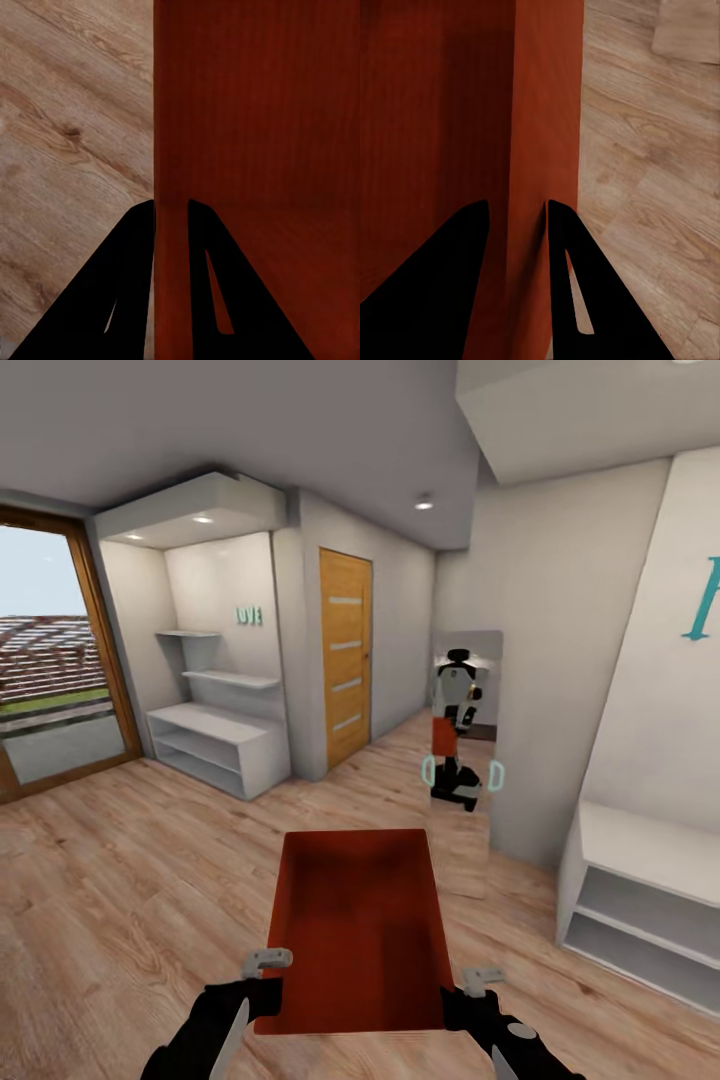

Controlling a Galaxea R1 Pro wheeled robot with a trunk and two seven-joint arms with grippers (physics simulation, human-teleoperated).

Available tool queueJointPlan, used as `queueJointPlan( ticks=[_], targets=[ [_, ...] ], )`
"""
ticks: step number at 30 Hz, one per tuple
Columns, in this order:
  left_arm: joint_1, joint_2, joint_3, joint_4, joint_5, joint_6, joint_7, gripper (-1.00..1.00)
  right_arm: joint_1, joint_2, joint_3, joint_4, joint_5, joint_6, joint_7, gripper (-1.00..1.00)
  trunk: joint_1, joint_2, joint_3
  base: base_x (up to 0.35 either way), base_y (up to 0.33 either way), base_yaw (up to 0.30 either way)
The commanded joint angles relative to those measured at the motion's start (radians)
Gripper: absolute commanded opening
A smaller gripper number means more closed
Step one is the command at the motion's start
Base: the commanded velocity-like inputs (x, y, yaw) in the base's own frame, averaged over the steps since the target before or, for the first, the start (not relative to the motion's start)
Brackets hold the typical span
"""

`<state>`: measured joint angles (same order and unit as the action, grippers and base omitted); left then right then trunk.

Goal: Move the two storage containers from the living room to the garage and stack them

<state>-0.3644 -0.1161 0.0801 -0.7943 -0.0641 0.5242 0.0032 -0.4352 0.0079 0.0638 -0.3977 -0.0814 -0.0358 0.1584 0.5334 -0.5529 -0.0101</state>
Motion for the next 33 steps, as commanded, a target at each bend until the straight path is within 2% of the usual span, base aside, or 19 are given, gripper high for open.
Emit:
queueJointPlan(
  ticks=[1,12,33],
  targets=[
    [-0.001,0.016,0.007,-0.013,0.012,0.005,-0.006,-1.0,0.0,-0.002,0.004,0.004,-0.009,-0.004,0.041,-1.0,0.001,-0.001,-0.001,0.324,0.0,0.239],
    [-0.001,0.015,0.007,-0.013,0.012,0.005,-0.006,-1.0,0.0,-0.002,0.004,0.004,-0.009,-0.004,0.041,-1.0,0.001,-0.001,-0.001,0.324,0.0,0.203],
    [-0.001,0.016,0.007,-0.013,0.012,0.005,-0.006,-1.0,0.0,-0.002,0.004,0.004,-0.009,-0.004,0.041,-1.0,0.001,-0.001,-0.001,0.324,0.046,0.007]
  ],
)
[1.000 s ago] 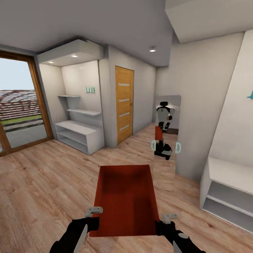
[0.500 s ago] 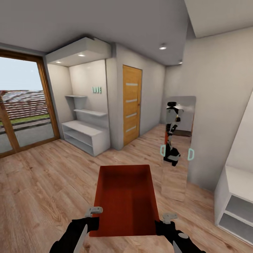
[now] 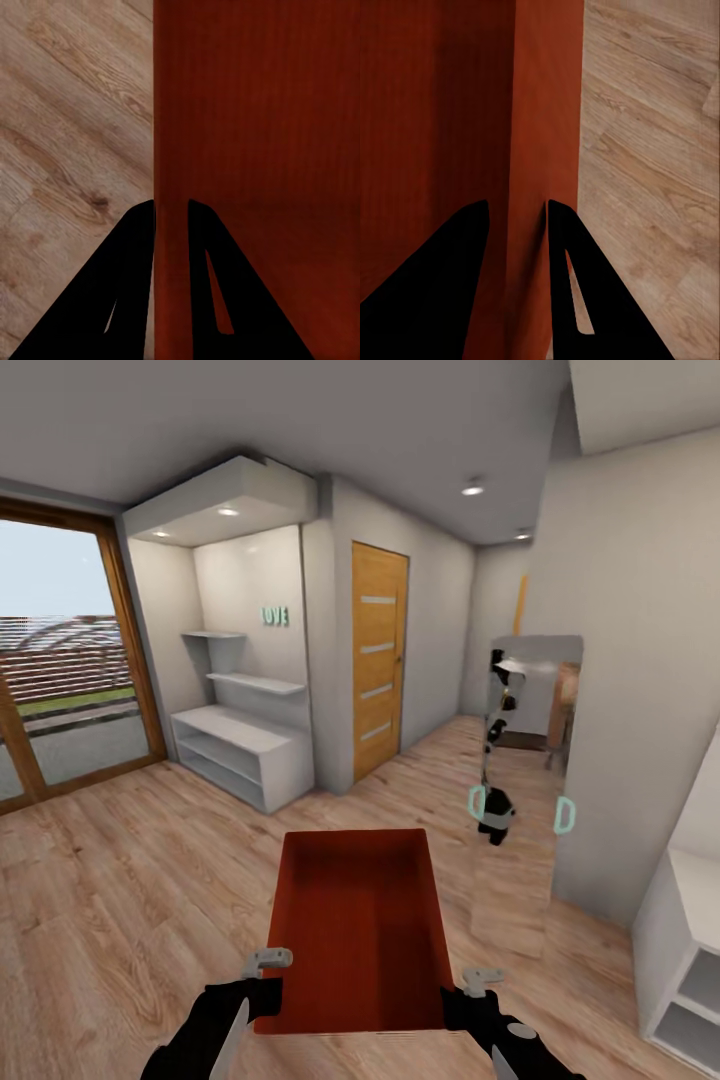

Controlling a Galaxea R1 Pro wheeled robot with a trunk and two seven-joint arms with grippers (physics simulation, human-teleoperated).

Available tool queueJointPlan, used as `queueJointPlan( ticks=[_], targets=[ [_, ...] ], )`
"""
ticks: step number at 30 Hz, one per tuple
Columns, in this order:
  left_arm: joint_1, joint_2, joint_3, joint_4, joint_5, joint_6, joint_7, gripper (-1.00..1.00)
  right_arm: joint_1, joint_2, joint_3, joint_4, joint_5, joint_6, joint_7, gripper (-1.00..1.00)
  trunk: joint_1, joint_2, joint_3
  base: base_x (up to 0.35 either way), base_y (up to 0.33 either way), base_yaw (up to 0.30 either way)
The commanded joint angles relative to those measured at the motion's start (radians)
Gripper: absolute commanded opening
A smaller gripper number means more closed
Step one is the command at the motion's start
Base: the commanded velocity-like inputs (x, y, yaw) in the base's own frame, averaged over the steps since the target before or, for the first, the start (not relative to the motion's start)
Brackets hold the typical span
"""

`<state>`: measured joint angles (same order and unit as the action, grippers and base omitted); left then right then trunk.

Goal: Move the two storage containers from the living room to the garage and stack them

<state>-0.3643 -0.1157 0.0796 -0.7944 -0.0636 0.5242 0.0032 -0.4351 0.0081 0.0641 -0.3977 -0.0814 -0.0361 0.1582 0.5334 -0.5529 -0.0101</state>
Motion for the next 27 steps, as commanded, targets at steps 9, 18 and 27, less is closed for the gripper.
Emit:
queueJointPlan(
  ticks=[9,18,27],
  targets=[
    [-0.001,0.015,0.008,-0.012,0.011,0.005,-0.006,-1.0,-0.001,-0.002,0.003,0.004,-0.009,-0.004,0.041,-1.0,0.001,-0.001,-0.001,0.324,0.088,0.0],
    [-0.001,0.016,0.008,-0.012,0.011,0.005,-0.006,-1.0,-0.001,-0.002,0.003,0.004,-0.009,-0.004,0.041,-1.0,0.001,-0.001,-0.001,0.324,0.052,0.0],
    [-0.001,0.016,0.008,-0.012,0.011,0.004,-0.006,-1.0,-0.001,-0.002,0.003,0.004,-0.009,-0.004,0.041,-1.0,0.001,-0.001,-0.001,0.324,0.001,0.0]
  ],
)
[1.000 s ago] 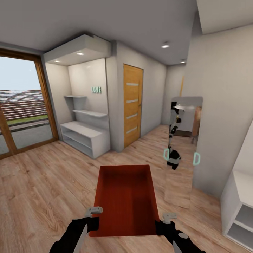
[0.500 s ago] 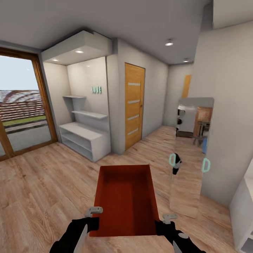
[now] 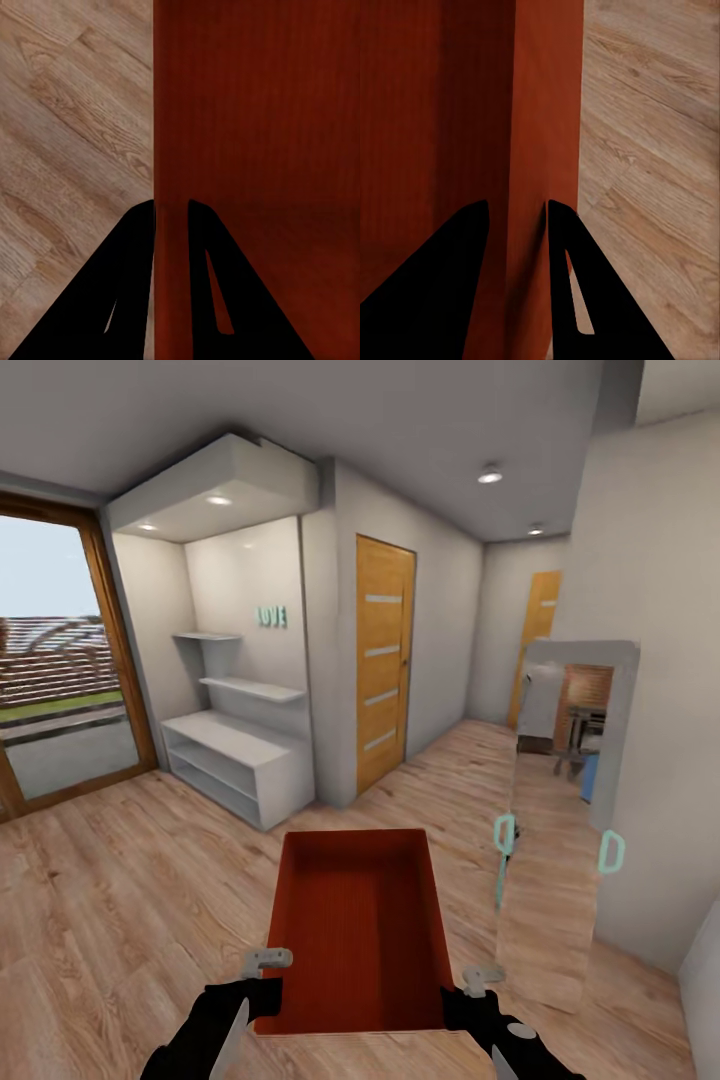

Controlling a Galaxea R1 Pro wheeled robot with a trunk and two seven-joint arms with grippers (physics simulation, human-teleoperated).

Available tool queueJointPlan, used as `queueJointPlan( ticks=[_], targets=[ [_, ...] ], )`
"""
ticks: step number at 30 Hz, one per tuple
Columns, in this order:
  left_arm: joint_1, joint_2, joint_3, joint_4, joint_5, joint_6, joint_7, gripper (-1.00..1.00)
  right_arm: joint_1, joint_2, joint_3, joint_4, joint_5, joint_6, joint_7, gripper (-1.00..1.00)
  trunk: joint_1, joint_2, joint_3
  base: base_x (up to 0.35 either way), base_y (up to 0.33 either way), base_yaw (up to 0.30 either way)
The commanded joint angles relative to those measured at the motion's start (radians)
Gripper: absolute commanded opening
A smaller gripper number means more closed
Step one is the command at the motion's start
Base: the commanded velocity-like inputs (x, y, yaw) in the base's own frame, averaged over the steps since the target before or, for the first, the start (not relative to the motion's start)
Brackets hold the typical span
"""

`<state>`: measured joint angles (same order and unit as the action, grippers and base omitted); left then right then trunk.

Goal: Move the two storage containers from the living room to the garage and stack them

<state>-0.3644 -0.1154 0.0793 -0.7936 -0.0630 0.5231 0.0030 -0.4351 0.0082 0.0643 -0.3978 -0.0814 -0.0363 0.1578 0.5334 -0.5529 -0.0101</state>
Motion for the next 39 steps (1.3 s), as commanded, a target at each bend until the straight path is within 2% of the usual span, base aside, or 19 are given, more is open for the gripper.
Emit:
queueJointPlan(
  ticks=[1,14,23,39],
  targets=[
    [-0.001,0.016,0.008,-0.013,0.011,0.005,-0.006,-1.0,-0.001,-0.002,0.003,0.004,-0.009,-0.004,0.042,-1.0,0.001,-0.001,-0.001,0.324,0.0,0.0],
    [-0.001,0.016,0.008,-0.013,0.011,0.005,-0.006,-1.0,-0.001,-0.002,0.003,0.004,-0.009,-0.003,0.051,-1.0,0.001,-0.001,-0.001,0.324,0.0,-0.004],
    [-0.001,0.016,0.008,-0.013,0.011,0.005,-0.006,-1.0,-0.001,-0.002,0.003,0.004,-0.009,-0.003,0.051,-1.0,0.001,-0.001,0.002,0.324,0.007,-0.223],
    [-0.001,0.016,0.008,-0.013,0.011,0.005,-0.006,-1.0,-0.001,-0.002,0.003,0.004,-0.009,-0.003,0.046,-1.0,0.001,-0.001,0.003,0.323,0.123,-0.043]
  ],
)
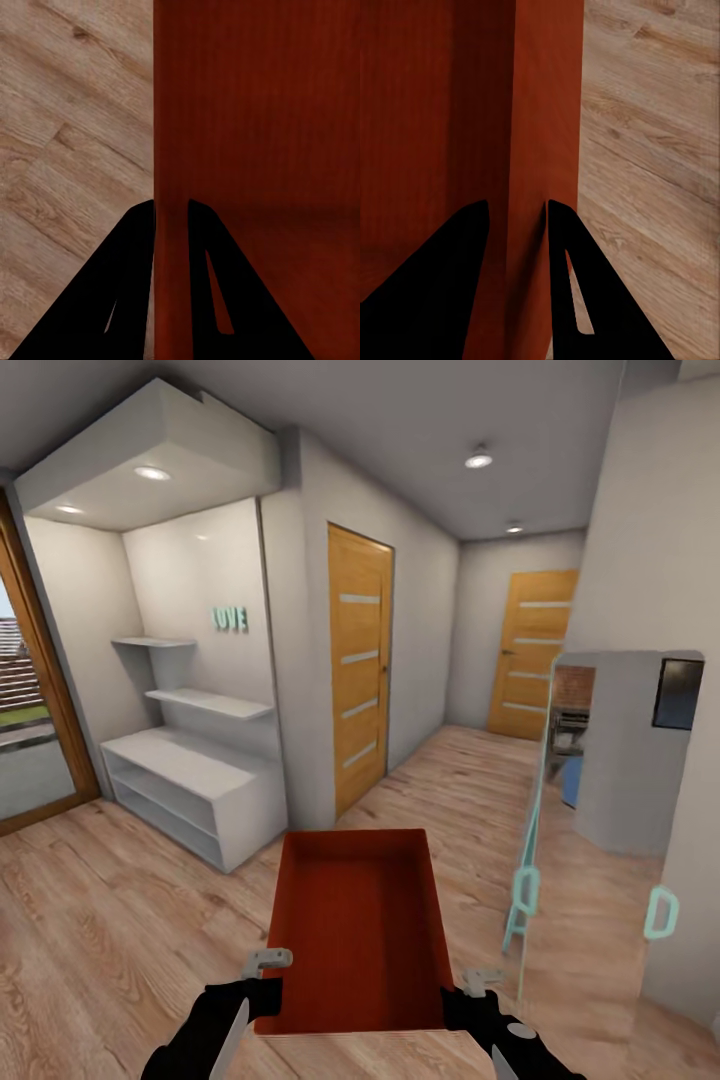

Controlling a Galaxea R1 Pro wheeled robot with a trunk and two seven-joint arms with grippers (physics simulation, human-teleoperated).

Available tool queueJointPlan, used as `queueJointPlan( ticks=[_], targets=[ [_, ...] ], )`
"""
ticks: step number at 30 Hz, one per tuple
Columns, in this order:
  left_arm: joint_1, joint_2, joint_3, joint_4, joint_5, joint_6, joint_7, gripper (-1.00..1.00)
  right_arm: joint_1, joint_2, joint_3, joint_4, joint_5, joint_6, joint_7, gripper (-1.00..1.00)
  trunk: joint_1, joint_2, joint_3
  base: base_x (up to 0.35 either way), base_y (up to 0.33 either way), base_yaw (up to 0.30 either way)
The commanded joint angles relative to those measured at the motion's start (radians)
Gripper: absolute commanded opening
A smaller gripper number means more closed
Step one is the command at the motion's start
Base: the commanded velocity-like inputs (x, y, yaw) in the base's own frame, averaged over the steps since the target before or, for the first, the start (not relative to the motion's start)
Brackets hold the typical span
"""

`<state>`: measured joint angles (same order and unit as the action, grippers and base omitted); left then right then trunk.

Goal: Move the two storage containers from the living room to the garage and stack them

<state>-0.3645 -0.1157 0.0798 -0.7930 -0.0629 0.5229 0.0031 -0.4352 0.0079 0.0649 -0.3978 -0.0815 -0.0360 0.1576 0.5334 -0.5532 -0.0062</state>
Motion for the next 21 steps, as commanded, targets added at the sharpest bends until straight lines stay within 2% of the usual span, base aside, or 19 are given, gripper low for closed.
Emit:
queueJointPlan(
  ticks=[1,21],
  targets=[
    [0.0,0.016,0.008,-0.014,0.011,0.005,-0.006,-1.0,0.0,-0.002,0.003,0.004,-0.009,-0.004,0.046,-1.0,0.001,-0.001,-0.001,0.321,0.148,0.0],
    [0.0,0.016,0.008,-0.014,0.01,0.005,-0.006,-1.0,0.0,-0.002,0.003,0.004,-0.009,-0.003,0.045,-1.0,0.001,-0.001,-0.001,0.32,0.148,0.0]
  ],
)
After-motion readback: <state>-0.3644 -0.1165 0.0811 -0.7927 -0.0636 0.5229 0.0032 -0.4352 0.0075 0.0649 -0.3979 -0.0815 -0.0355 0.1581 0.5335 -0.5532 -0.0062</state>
